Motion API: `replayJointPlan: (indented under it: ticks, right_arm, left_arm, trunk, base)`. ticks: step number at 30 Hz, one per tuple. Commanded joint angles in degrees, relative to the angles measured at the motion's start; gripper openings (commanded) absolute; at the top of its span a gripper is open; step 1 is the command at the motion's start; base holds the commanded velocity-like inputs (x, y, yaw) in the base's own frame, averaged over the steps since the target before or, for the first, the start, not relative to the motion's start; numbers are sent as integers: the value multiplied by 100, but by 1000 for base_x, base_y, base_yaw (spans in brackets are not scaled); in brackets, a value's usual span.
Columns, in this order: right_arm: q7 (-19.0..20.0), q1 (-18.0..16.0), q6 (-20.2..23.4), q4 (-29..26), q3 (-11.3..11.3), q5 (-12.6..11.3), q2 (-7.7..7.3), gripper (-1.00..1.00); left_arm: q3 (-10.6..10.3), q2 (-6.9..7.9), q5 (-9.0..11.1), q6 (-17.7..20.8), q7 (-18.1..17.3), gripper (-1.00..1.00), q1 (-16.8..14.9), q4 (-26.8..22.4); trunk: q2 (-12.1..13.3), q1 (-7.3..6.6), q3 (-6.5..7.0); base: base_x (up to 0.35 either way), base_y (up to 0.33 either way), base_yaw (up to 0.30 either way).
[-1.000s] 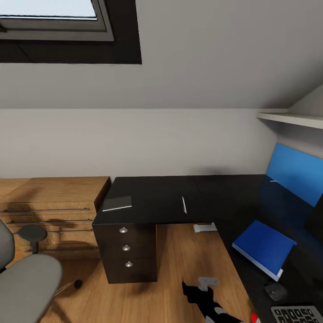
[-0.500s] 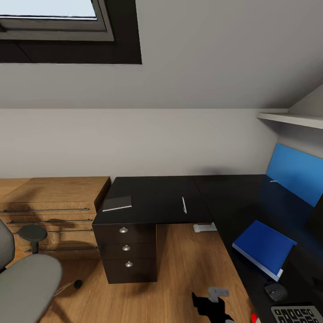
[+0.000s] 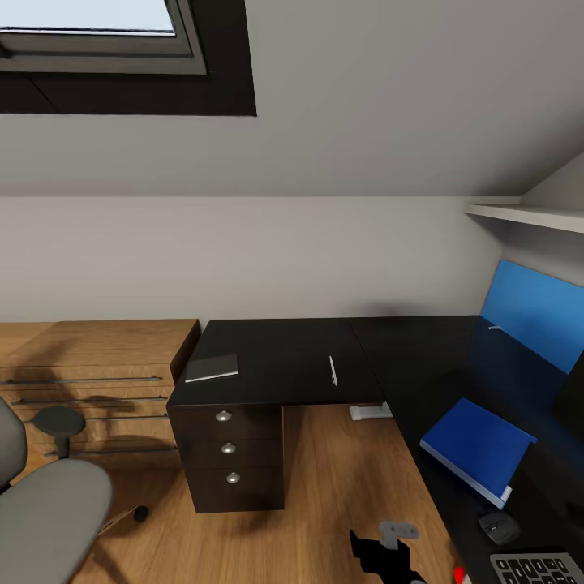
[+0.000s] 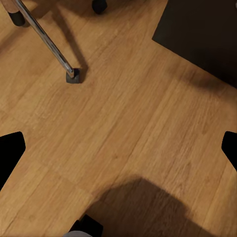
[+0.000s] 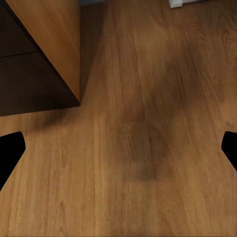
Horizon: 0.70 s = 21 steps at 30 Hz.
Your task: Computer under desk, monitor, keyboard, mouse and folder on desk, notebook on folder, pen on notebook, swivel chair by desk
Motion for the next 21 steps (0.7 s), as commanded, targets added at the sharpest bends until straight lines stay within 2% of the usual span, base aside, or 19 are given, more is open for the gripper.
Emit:
replayJointPlan:
  ticks: [1, 21]
  right_arm:
    - [38, -5, -20, 14, 18, -68, -1, 100]
    - [32, 72, -23, 15, 24, -81, 26, 100]
  left_arm:
    - [-36, 4, 58, -17, -26, 100, -1, 0]
    - [-33, 4, 63, -17, -23, 100, 0, 0]
  trunk:
    - [-4, 0, -6]
    - [-4, 0, -6]
  base:
    - [0, 0, 0]
    - [0, 0, 0]
